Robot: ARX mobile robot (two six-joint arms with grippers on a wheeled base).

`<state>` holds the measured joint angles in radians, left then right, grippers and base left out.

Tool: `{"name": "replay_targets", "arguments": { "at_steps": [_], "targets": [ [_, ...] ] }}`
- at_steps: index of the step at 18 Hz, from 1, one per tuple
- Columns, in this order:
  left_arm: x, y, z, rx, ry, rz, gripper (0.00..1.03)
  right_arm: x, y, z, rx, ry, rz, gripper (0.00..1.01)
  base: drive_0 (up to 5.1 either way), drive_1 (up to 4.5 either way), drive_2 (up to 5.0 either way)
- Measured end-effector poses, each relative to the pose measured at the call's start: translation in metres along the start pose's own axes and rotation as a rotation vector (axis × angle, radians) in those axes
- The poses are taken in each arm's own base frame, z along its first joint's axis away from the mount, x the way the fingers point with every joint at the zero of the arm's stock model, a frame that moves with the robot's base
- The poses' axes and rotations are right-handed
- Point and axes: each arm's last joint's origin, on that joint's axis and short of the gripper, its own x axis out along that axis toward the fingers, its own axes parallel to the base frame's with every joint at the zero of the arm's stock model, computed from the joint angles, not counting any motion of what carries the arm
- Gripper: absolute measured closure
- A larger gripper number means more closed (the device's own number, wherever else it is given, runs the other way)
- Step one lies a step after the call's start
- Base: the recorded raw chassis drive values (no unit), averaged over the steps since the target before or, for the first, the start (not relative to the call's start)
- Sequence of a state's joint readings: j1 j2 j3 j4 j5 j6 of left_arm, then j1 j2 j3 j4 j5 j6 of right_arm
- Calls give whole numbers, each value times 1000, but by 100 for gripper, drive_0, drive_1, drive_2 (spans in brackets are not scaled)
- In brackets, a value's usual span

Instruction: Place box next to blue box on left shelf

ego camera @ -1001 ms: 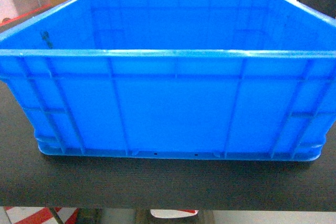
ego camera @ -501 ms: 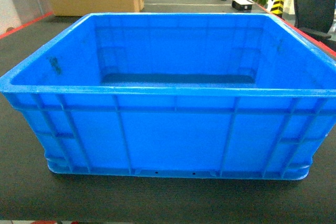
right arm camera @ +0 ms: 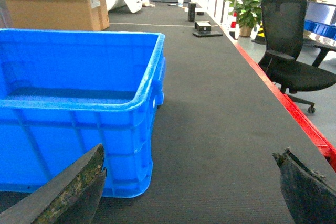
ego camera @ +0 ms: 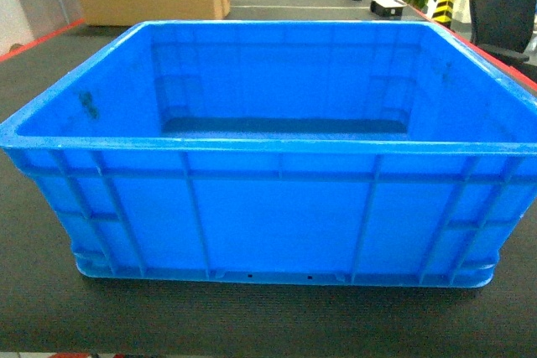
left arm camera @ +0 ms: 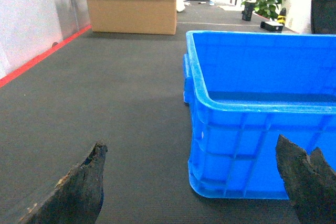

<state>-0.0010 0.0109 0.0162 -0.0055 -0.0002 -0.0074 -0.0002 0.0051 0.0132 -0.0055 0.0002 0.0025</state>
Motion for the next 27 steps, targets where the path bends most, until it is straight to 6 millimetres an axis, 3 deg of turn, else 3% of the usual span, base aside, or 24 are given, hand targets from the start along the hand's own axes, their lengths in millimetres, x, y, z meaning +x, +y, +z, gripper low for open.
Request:
{"name": "replay_targets", "arguments": {
  "at_steps": [20, 23, 24, 27],
  "targets": [
    [0, 0, 0, 0, 0, 1, 5, 0, 0, 0, 0, 1, 0, 3, 0, 0, 0],
    [4, -5, -2, 29, 35, 198, 5, 3, 3, -7, 40, 242, -128, 3, 0, 0, 0],
    [6, -3, 0, 30, 23, 276, 5, 3, 3, -5, 57, 223, -145, 3, 0, 0, 0],
    [20, -7, 7, 46, 21, 245, 5, 13, 5, 3, 77, 202, -124, 3, 0, 0, 0]
  ]
}}
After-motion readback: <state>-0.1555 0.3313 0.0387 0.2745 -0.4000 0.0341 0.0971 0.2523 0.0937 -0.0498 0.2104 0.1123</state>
